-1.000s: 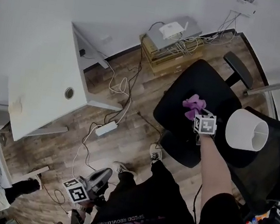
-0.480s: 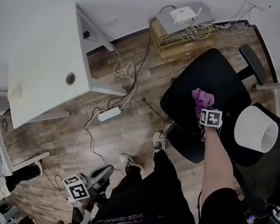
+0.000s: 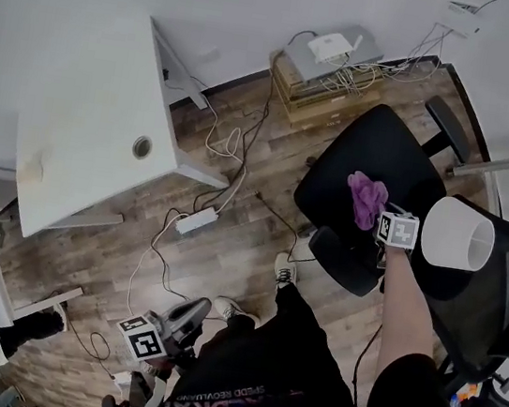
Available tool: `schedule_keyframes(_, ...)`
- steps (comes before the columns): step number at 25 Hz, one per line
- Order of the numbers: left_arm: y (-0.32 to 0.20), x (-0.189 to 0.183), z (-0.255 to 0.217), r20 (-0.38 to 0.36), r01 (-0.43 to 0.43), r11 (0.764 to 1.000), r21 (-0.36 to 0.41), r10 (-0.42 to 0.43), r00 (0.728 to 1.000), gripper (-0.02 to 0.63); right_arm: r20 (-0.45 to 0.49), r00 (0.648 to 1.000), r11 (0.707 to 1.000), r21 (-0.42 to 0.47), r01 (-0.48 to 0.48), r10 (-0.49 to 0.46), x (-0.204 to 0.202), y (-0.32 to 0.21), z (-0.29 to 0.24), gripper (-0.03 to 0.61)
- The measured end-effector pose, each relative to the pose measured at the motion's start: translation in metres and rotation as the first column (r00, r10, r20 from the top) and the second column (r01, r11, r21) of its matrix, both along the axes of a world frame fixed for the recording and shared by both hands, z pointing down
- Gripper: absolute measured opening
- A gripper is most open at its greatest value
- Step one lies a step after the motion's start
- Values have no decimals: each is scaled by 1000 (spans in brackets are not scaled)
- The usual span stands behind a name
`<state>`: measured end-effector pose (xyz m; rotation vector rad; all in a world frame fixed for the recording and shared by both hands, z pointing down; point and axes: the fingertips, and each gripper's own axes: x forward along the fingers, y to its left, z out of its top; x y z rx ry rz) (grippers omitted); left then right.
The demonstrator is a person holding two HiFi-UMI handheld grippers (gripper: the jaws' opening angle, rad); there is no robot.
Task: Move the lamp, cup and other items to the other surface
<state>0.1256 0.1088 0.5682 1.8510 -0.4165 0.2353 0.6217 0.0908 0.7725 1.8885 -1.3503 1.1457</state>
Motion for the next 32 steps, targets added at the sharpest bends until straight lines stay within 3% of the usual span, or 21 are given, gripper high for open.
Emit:
schedule_keyframes(1,-1,-2,-1,-14,8,1000,15,-8,1000,-5,-14,1000,999,49,4,-3,1,-5,-17,10)
schedule_keyframes(7,-7,-14,-15,-92,56,995,83,-48,995,-5,36,998,943,329,45,-61,-30,-35,-122,3)
schedule_keyframes(12,-14,-45,-28,-140,106,986,126,-89,986,-5,87,970,871,463,163,-228,-128,-77,-184,3)
schedule_keyframes(15,-6,-68,-36,-159,148,977,151,-123,979,-5,128,913,811,518,271,-387,-210,-88,-211,3)
schedule_keyframes(20,10,-100,-42,-201,230,961,150,-199,959,-5,256,744,710,589,386,-617,-355,-75,-244,3)
schedule_keyframes(27,38,-140,-43,-232,298,944,140,-262,937,-5,377,445,573,659,488,-812,-529,-3,-272,3)
schedule_keyframes(29,46,-140,-44,-241,281,949,144,-241,940,-5,373,336,502,669,548,-865,-565,16,-277,3)
schedule_keyframes(32,57,-134,-50,-261,227,961,161,-180,948,-5,341,133,339,669,662,-931,-610,55,-277,3)
